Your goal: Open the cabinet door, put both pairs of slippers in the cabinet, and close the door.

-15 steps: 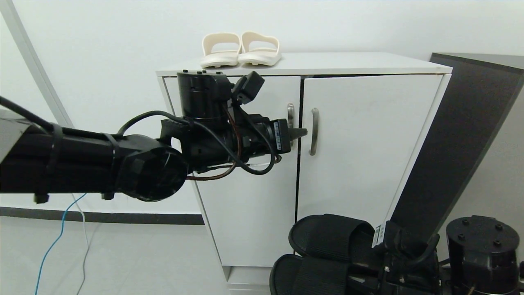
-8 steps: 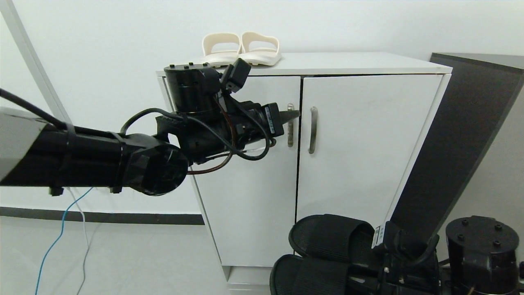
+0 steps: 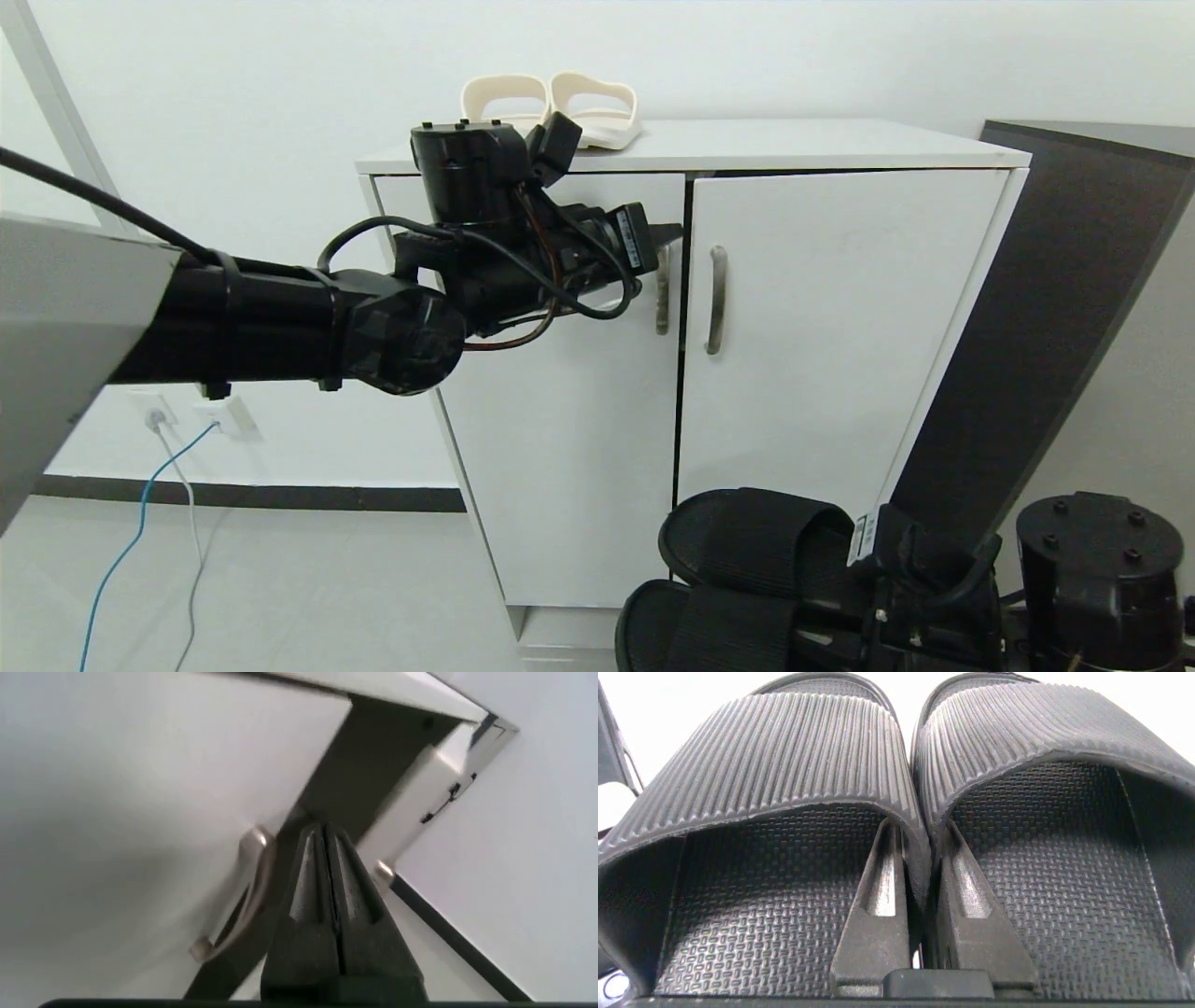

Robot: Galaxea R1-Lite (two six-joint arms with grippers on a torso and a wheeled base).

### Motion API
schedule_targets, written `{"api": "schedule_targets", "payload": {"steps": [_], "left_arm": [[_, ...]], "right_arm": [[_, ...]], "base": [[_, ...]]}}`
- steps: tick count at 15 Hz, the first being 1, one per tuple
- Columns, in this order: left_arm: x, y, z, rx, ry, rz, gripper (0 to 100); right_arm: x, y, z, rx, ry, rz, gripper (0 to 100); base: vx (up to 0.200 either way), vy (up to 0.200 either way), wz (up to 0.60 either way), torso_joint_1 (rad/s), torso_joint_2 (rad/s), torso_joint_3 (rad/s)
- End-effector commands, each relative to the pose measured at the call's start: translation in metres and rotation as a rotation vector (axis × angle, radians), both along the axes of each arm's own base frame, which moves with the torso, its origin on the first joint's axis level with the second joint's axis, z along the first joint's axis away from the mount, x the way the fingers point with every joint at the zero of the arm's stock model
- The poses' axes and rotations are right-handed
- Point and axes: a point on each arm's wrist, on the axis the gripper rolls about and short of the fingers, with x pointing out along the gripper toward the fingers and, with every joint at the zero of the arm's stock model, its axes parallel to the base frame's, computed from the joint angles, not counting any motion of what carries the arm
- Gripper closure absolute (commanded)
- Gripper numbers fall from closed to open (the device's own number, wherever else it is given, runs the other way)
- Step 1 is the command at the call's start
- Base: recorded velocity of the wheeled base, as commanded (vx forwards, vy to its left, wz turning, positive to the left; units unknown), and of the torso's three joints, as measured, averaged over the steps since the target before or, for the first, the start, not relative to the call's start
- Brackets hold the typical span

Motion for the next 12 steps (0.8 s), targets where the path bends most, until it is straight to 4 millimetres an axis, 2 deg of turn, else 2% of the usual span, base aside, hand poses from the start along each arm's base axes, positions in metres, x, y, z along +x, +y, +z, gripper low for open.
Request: {"api": "schedule_targets", "payload": {"steps": [1, 5, 10, 12], "left_arm": [[0.007, -0.004, -0.001, 0.006, 0.015, 0.001, 100], [0.015, -0.011, 0.0, -0.009, 0.034, -0.007, 100], [0.008, -0.017, -0.004, -0.001, 0.047, -0.026, 100], [-0.002, -0.017, -0.005, 0.009, 0.055, -0.038, 100]], "right_arm": [[0.0, 0.0, 0.0, -0.001, 0.001, 0.001, 100], [-0.001, 0.0, -0.002, -0.005, 0.006, 0.007, 100], [-0.005, 0.002, -0.003, -0.011, 0.013, 0.025, 100], [-0.01, 0.003, -0.005, -0.018, 0.02, 0.043, 100]], "base": [[0.0, 0.0, 0.0, 0.0, 0.0, 0.0], [0.0, 0.0, 0.0, 0.0, 0.0, 0.0], [0.0, 0.0, 0.0, 0.0, 0.0, 0.0], [-0.2, 0.0, 0.0, 0.0, 0.0, -0.002]]}}
